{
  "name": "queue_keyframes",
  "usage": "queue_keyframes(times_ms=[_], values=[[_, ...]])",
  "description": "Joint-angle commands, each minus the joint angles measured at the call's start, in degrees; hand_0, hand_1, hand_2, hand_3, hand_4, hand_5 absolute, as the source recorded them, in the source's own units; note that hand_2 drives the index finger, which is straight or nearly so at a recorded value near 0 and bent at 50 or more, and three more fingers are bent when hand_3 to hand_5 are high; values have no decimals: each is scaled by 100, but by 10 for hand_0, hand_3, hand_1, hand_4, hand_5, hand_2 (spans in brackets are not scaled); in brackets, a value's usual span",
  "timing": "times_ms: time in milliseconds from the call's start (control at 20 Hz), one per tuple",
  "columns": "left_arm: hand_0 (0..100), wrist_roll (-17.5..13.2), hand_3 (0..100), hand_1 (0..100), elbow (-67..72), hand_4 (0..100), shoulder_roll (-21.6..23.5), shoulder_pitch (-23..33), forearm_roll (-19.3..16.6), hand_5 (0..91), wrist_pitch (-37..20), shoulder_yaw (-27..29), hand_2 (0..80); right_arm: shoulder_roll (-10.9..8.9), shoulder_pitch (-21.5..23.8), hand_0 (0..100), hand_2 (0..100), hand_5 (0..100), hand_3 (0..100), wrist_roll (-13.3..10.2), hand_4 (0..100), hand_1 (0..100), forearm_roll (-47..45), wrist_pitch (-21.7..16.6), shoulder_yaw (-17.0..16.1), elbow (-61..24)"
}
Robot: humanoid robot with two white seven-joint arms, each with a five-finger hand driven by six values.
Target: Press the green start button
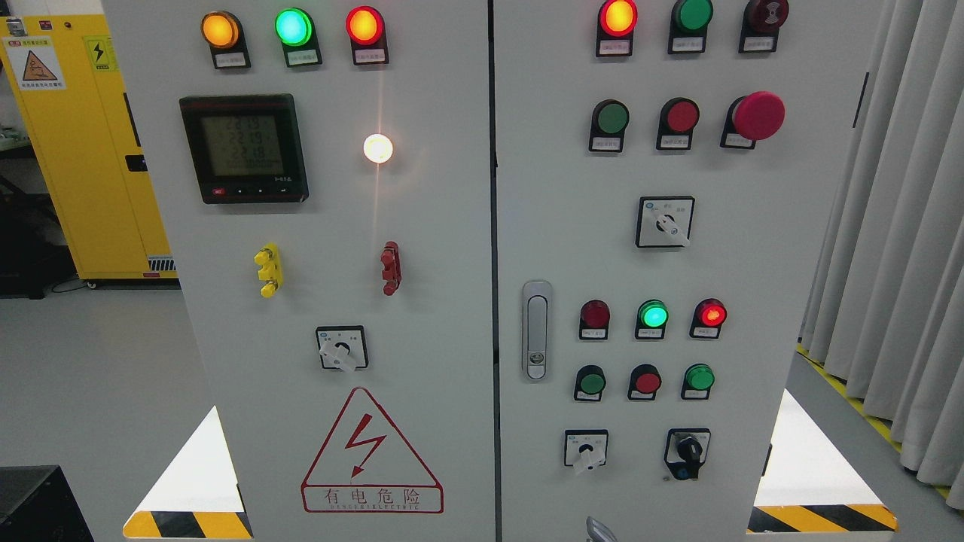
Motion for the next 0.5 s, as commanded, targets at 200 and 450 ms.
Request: queue_keyframes(times_ms=[200,450], values=[[120,2,0,556,2,0,0,7,0,0,-3,0,0,-1,-7,557,0,174,113,-8,205,697,0,-1,-6,0],[120,2,0,556,2,0,0,-1,0,0,-3,0,0,25,-42,460,0,771,565,-113,703,818,430,25,-68,-61]])
